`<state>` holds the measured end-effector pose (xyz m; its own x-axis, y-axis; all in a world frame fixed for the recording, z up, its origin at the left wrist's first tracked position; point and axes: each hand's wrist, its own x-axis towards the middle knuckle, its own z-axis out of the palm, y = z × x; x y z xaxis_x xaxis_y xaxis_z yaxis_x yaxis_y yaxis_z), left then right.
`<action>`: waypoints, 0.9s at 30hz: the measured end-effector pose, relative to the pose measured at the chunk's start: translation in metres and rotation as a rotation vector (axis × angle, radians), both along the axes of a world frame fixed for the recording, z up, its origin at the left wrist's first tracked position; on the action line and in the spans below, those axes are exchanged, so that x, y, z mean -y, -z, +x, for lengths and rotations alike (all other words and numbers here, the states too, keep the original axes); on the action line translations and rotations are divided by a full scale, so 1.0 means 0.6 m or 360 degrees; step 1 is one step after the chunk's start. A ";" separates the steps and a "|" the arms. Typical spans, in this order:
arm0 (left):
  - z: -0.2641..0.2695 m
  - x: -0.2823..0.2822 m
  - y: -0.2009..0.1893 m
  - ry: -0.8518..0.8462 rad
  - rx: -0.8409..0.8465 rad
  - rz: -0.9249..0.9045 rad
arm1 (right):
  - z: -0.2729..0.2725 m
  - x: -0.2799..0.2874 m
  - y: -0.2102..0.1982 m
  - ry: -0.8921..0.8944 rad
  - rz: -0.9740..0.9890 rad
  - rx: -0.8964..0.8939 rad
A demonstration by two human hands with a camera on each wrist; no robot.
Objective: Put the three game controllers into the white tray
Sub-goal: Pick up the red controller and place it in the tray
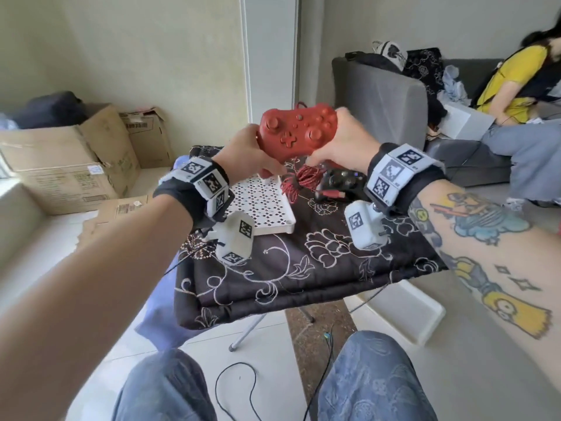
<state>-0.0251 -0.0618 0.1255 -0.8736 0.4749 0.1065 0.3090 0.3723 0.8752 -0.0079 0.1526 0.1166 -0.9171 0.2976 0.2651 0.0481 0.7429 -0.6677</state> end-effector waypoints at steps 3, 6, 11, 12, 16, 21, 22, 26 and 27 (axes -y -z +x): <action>-0.030 0.019 -0.022 -0.0079 -0.0043 0.0063 | -0.022 0.038 -0.045 -0.0045 0.0028 -0.0001; -0.060 0.041 -0.024 -0.0142 -0.0048 0.0014 | -0.071 0.064 -0.038 -0.0085 0.0084 0.0079; -0.120 0.073 -0.004 -0.0222 -0.0027 -0.0186 | -0.109 0.115 -0.014 -0.0061 0.0112 0.0171; -0.136 0.077 -0.003 -0.0256 -0.0030 -0.0187 | -0.126 0.116 -0.008 -0.0073 0.0093 0.0170; -0.193 0.092 0.024 -0.0382 -0.0031 -0.0131 | -0.184 0.140 0.027 -0.0093 0.0036 0.0069; -0.224 0.085 0.084 -0.0430 0.0030 -0.0231 | -0.235 0.142 0.091 -0.0102 0.0120 0.0182; -0.233 0.083 0.099 -0.0422 0.0041 -0.0279 | -0.245 0.138 0.105 -0.0124 0.0150 0.0244; -0.257 0.076 0.141 -0.0362 0.0081 -0.0460 | -0.278 0.124 0.157 -0.0118 0.0225 0.0413; -0.263 0.074 0.145 -0.0351 0.0094 -0.0496 | -0.291 0.117 0.168 -0.0107 0.0225 0.0464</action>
<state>-0.1826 -0.1062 0.0384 -0.9586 0.2768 -0.0669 0.1445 0.6753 0.7232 -0.1822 0.0823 0.0158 -0.9768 0.2131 0.0230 0.1699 0.8352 -0.5230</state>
